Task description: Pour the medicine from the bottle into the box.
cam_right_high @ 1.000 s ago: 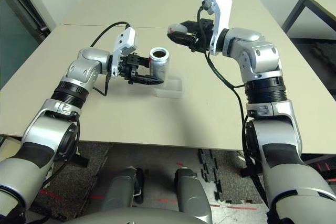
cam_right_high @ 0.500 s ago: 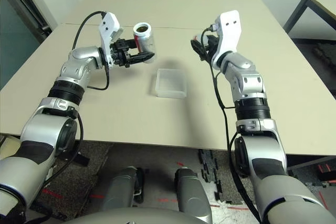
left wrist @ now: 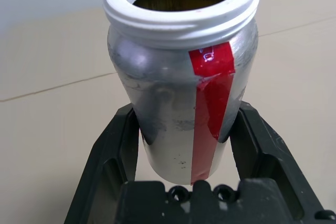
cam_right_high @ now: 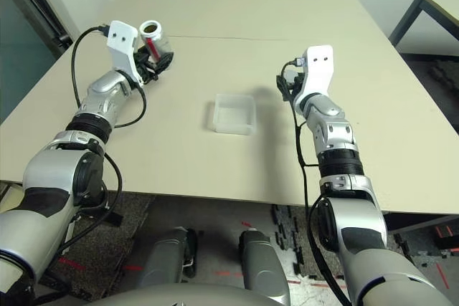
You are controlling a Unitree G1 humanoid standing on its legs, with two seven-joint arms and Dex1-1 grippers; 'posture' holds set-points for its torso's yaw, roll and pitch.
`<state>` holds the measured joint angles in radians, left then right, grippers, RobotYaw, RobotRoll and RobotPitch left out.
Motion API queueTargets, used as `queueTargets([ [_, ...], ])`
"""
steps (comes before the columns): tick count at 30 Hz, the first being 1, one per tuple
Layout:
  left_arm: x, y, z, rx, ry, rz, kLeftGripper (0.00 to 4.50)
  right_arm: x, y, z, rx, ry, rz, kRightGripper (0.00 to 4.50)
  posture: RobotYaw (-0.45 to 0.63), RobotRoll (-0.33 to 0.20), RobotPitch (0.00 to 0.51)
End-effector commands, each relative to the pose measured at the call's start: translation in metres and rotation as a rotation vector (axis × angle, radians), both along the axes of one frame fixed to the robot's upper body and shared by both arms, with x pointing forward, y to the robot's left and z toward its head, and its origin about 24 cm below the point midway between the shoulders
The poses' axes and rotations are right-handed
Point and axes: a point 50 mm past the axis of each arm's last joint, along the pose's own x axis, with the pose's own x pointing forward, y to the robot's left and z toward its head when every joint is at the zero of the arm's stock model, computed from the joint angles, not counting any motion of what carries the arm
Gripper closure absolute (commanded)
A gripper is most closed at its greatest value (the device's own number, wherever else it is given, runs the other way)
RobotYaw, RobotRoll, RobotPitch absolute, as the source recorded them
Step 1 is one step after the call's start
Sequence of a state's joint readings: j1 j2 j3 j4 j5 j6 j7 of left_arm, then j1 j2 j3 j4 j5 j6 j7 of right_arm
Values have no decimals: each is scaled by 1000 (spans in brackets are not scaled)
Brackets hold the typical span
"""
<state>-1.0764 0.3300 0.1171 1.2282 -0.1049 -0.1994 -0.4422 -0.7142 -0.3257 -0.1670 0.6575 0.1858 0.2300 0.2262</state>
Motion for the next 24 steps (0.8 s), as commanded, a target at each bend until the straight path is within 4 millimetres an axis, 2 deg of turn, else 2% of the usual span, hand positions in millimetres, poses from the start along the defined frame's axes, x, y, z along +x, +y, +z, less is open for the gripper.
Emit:
queueTargets([
  [1, -3, 6, -15, 3, 43, 39, 1751, -1, -2, -12, 6, 21, -25, 1925, 19, 0, 70],
  [12, -4, 1, -19, -3, 51, 36, 1751, -1, -2, -21, -13, 61, -34, 1925, 21, 0, 67],
  [17, -3, -1, -18, -5, 47, 29, 1751, -2, -3, -23, -30, 88, -25, 215, 18, 0, 65],
  [18, -3, -1, -18, -5, 48, 29, 1751, -2, -4, -24, -30, 94, -25, 0, 18, 0, 65],
  [24, -3, 2, -20, -2, 62, 45, 1751, -3, -4, -20, -23, 95, -13, 0, 17, 0, 64],
])
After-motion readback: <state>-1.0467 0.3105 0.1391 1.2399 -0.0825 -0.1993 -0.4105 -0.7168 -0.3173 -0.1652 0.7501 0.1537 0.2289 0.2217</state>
